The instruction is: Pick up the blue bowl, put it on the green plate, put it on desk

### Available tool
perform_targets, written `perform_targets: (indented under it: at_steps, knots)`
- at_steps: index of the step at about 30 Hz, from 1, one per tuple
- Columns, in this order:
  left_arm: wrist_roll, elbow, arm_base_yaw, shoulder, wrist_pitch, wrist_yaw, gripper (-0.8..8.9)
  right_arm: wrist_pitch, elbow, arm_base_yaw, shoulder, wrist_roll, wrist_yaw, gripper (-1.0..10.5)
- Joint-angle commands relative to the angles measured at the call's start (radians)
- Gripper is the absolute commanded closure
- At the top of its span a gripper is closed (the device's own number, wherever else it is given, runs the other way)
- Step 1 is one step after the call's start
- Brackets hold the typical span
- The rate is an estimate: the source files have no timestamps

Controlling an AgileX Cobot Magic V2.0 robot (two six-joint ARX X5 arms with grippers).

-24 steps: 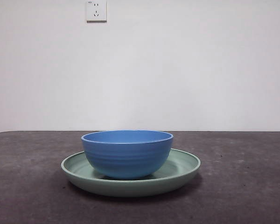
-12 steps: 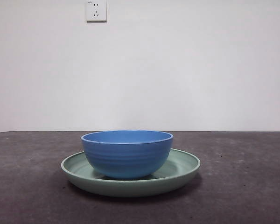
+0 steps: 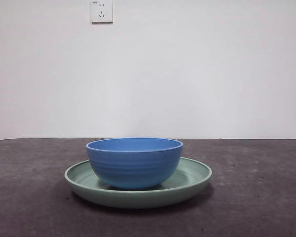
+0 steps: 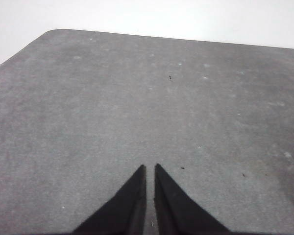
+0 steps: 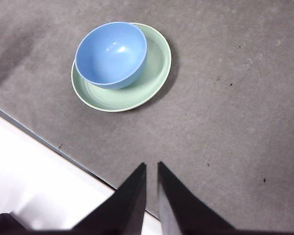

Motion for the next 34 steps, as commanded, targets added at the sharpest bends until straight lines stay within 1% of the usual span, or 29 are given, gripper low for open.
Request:
perform_targets:
  at_steps: [1, 17, 21, 23, 24, 26, 28, 30, 31, 33, 34]
  knots:
    - [0.005, -0.021, 0.000, -0.002, -0.007, -0.003, 7.86, 0.008, 0.009, 0.006, 0.003, 0.003, 0.001, 9.1]
    - [0.005, -0.020, 0.000, -0.002, -0.007, -0.003, 7.86, 0.017, 0.004, 0.005, 0.001, 0.003, 0.001, 9.1]
    - [0.005, -0.020, 0.000, -0.002, -0.007, -0.003, 7.86, 0.060, -0.028, -0.055, -0.084, 0.004, -0.011, 9.1]
    - [0.005, -0.020, 0.000, -0.002, -0.007, -0.003, 7.86, 0.132, -0.081, -0.107, -0.156, -0.010, -0.003, 9.1]
    - [0.005, -0.020, 0.000, -0.002, -0.007, -0.003, 7.86, 0.196, -0.126, -0.138, -0.200, -0.023, 0.003, 9.1]
    - [0.005, -0.020, 0.000, -0.002, -0.007, -0.003, 7.86, 0.353, -0.234, -0.201, -0.283, -0.054, 0.008, 9.1]
    - [0.005, -0.020, 0.000, -0.002, -0.007, -0.003, 7.86, 0.539, -0.386, -0.275, -0.370, -0.107, 0.007, 9.1]
    - [0.005, -0.020, 0.000, -0.002, -0.007, -0.003, 7.86, 0.674, -0.515, -0.332, -0.439, -0.138, 0.001, 9.1]
    - [0.005, -0.020, 0.000, -0.002, -0.007, -0.003, 7.86, 0.749, -0.597, -0.365, -0.482, -0.145, 0.001, 9.1]
    - [0.005, -0.020, 0.000, -0.002, -0.006, -0.003, 7.86, 0.836, -0.710, -0.405, -0.543, -0.146, 0.009, 9.1]
    - [0.005, -0.020, 0.000, -0.002, -0.007, -0.003, 7.86, 0.879, -0.776, -0.427, -0.575, -0.152, 0.029, 9.1]
